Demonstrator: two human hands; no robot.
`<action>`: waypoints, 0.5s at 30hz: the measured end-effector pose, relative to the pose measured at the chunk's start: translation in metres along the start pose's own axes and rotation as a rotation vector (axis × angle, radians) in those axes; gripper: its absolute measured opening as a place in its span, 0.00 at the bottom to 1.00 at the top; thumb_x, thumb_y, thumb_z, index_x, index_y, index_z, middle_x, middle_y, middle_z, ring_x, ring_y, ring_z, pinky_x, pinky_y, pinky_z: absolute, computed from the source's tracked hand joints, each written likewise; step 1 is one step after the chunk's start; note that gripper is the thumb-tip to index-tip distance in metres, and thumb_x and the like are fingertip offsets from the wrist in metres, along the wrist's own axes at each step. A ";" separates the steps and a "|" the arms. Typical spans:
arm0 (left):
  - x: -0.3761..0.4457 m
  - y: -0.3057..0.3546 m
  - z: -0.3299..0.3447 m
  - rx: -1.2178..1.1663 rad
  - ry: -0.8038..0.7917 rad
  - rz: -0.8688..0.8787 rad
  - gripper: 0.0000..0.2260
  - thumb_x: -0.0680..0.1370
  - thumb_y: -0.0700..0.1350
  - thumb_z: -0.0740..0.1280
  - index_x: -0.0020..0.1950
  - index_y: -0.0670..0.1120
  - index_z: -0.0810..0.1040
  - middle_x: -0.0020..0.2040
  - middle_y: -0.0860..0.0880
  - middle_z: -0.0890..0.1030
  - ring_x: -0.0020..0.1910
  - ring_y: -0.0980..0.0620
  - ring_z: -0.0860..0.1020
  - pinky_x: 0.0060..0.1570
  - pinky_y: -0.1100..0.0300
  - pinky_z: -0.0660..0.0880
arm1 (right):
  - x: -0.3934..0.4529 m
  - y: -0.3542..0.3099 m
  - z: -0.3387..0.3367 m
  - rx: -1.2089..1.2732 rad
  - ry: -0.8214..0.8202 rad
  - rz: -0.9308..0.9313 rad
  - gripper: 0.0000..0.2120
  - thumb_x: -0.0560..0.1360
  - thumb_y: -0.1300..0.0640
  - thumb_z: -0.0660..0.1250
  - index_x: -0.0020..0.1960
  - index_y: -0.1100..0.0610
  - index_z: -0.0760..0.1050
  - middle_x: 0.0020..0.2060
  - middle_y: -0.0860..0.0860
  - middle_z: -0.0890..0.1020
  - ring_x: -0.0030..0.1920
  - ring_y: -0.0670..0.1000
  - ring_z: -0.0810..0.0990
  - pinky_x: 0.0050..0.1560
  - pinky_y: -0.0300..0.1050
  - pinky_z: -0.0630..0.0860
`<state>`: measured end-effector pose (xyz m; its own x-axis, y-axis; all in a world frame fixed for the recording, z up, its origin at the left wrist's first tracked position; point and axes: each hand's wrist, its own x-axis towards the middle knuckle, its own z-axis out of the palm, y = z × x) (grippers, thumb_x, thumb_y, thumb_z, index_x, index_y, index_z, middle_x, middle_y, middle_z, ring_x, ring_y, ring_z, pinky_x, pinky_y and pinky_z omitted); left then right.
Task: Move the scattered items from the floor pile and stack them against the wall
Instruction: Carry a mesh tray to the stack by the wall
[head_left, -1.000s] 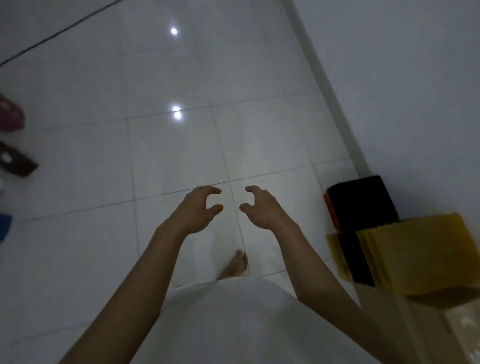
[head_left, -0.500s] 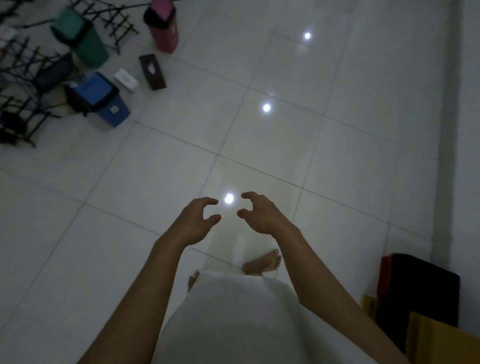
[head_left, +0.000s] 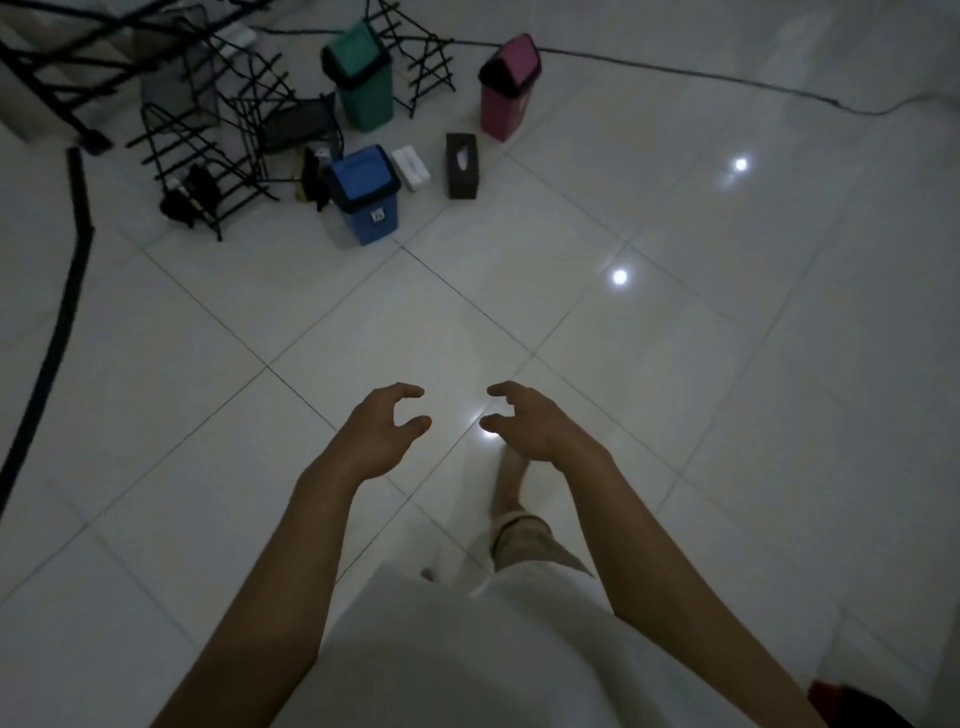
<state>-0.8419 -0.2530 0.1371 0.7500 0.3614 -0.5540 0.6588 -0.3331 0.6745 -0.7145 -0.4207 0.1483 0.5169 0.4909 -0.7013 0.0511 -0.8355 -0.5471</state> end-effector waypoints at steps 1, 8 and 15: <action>0.010 0.002 -0.007 -0.026 0.023 -0.014 0.21 0.79 0.49 0.66 0.71 0.50 0.69 0.72 0.48 0.67 0.67 0.48 0.68 0.59 0.63 0.63 | 0.014 -0.008 -0.008 -0.023 -0.013 -0.005 0.27 0.79 0.50 0.65 0.76 0.51 0.62 0.72 0.56 0.66 0.69 0.54 0.68 0.62 0.41 0.65; 0.072 0.034 -0.048 -0.153 0.189 -0.103 0.20 0.79 0.49 0.66 0.70 0.51 0.69 0.72 0.49 0.67 0.69 0.49 0.67 0.65 0.61 0.62 | 0.106 -0.079 -0.073 -0.246 -0.131 -0.125 0.27 0.79 0.50 0.65 0.75 0.52 0.63 0.71 0.56 0.68 0.69 0.54 0.68 0.64 0.43 0.65; 0.114 0.044 -0.098 -0.257 0.343 -0.162 0.17 0.79 0.48 0.67 0.68 0.52 0.72 0.70 0.50 0.69 0.67 0.49 0.70 0.64 0.60 0.65 | 0.186 -0.165 -0.106 -0.370 -0.225 -0.247 0.27 0.79 0.50 0.64 0.76 0.53 0.62 0.72 0.57 0.67 0.69 0.55 0.68 0.66 0.44 0.65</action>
<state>-0.7331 -0.1409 0.1510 0.5468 0.6731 -0.4979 0.6972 -0.0368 0.7159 -0.5364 -0.2179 0.1562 0.2564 0.6920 -0.6748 0.4698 -0.6994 -0.5386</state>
